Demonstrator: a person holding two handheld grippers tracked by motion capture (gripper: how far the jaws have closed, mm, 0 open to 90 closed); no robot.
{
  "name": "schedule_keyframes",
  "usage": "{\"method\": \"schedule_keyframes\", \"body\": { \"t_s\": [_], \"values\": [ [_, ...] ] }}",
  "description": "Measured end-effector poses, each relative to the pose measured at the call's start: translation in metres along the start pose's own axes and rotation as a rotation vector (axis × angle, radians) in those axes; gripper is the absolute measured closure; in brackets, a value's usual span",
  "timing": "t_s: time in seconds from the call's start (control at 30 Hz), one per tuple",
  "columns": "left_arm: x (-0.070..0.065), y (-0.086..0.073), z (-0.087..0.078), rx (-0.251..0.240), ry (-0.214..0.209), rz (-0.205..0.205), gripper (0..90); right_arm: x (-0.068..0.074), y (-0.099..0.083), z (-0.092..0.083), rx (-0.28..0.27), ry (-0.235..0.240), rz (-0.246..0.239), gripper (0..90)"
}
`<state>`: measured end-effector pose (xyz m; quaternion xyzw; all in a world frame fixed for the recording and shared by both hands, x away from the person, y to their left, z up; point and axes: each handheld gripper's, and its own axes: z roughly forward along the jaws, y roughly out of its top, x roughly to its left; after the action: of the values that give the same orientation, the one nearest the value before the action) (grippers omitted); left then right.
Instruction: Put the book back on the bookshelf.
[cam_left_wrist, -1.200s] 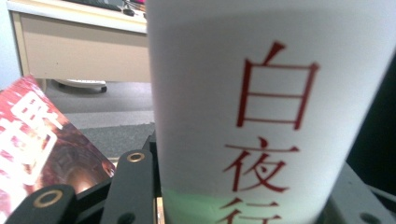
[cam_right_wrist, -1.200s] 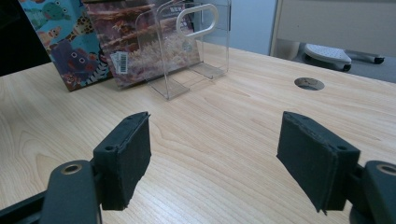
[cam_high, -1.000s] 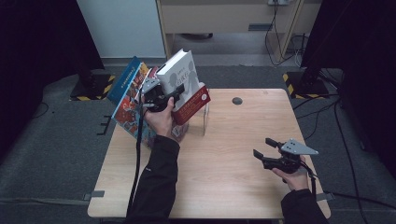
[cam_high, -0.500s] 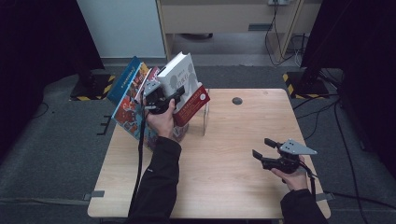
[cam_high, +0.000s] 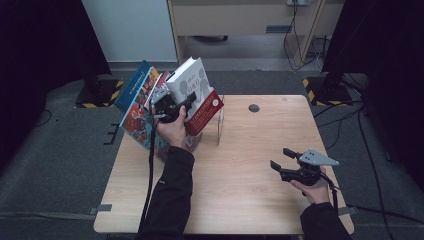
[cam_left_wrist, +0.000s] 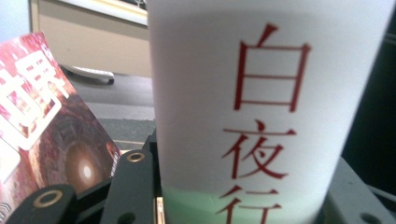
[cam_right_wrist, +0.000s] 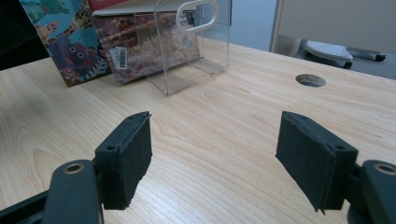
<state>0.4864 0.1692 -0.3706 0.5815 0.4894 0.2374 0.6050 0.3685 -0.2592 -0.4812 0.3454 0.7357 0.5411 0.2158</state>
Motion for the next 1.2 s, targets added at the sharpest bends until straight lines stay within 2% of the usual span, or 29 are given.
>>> {"method": "schedule_keyframes", "body": {
  "t_s": [0.17,0.3,0.37,0.6,0.73,0.9,1.07,1.13,1.2],
  "values": [
    [-0.005,0.006,-0.003,-0.008,0.006,0.033,53.4,0.000,0.000,0.001,0.003,0.002,0.001,26.6],
    [-0.002,0.006,0.000,-0.010,0.009,0.011,53.4,0.001,0.000,0.001,0.005,0.003,0.001,26.7],
    [-0.001,0.004,0.002,0.000,0.004,-0.001,53.4,0.001,0.000,0.001,0.001,0.004,0.000,26.7],
    [-0.009,-0.006,0.011,0.011,0.029,0.019,53.4,0.000,-0.001,0.001,0.004,0.003,0.002,26.9],
    [-0.013,-0.020,0.015,0.034,0.038,0.038,53.3,0.000,-0.001,0.001,0.004,0.002,0.000,27.0],
    [-0.008,-0.037,0.019,0.030,0.038,0.008,53.3,0.000,0.000,0.001,0.005,0.005,-0.001,27.1],
    [-0.003,-0.042,0.014,0.012,0.023,-0.012,53.3,0.000,-0.001,0.002,0.011,0.005,-0.001,27.3],
    [0.000,-0.045,0.011,-0.003,0.024,-0.037,53.3,0.001,-0.001,0.002,0.007,0.006,-0.006,27.4],
    [0.001,-0.046,0.008,-0.009,0.020,-0.039,53.3,0.001,-0.001,0.001,0.007,0.005,-0.005,27.5]
  ]
}}
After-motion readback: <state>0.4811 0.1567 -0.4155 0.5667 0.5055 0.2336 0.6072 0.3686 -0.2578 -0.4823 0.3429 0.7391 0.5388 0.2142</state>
